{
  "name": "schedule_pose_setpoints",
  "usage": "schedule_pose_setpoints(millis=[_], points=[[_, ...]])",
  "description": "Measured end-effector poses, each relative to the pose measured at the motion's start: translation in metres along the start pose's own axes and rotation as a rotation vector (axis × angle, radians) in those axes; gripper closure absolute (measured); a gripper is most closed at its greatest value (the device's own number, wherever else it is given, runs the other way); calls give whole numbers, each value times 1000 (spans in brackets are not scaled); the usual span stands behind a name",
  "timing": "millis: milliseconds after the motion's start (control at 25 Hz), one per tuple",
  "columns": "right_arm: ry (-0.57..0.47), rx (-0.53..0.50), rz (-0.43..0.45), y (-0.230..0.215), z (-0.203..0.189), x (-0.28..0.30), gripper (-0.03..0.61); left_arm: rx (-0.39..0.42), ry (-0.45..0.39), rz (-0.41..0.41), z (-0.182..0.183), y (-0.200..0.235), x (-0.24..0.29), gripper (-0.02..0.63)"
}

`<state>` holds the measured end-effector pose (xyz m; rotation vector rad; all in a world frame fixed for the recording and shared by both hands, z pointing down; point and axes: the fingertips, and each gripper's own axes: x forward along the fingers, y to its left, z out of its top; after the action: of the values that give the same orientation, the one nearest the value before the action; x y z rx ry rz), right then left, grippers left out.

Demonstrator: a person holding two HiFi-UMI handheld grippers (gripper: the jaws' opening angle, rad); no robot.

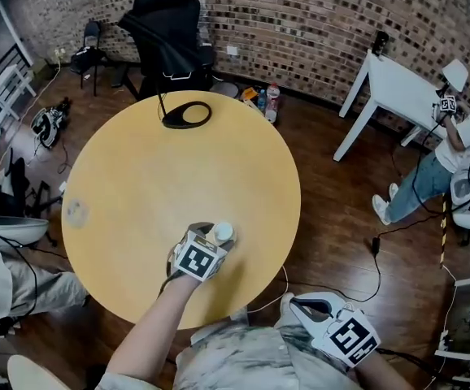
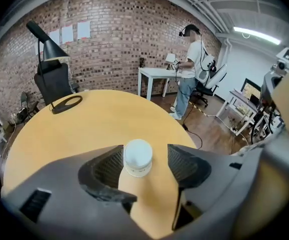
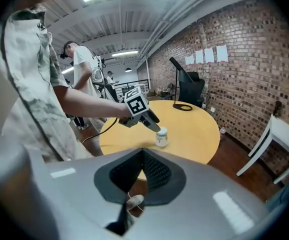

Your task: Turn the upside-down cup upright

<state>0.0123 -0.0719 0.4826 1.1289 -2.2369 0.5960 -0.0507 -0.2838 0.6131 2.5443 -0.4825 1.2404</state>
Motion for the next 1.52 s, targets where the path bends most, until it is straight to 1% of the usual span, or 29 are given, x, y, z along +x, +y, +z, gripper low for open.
schedule_pose_setpoints(millis=[80, 160, 280, 400, 520, 600, 680, 760, 880, 1040, 1200, 1280, 1360, 1520], points=[[46, 11, 20, -6, -2, 5, 575, 13, 34, -1, -2, 7, 12, 322], [84, 3, 41, -16, 1, 10, 575, 21, 87, -14, -7, 9, 22, 318], [138, -30, 45, -33, 4, 14, 575, 52, 134, -15, -8, 10, 33, 318], [172, -24, 60, -44, 0, 23, 575, 58, 194, -21, -14, 11, 45, 319], [217, -32, 94, -50, -5, 30, 575, 57, 228, -35, -17, 13, 52, 339], [223, -41, 101, -56, -5, 32, 575, 55, 229, -46, -15, 12, 55, 341], [213, -48, 106, -60, -3, 33, 575, 42, 210, -52, -13, 11, 54, 344], [207, -51, 118, -61, -3, 35, 575, 14, 158, -54, -8, 12, 50, 344], [212, -49, 139, -61, -6, 40, 575, -57, 47, -46, -3, 15, 42, 345], [226, -57, 160, -62, -9, 45, 575, -186, -126, -37, -3, 17, 34, 347], [231, -76, 180, -60, -9, 52, 575, -242, -255, -10, -16, 20, 30, 347], [236, -83, 189, -59, -8, 54, 575, -261, -282, -5, -22, 20, 27, 347], [244, -88, 197, -59, -8, 54, 575, -267, -285, -11, -30, 17, 23, 347], [249, -99, 205, -56, -5, 57, 575, -235, -243, -28, -48, 10, 19, 347]])
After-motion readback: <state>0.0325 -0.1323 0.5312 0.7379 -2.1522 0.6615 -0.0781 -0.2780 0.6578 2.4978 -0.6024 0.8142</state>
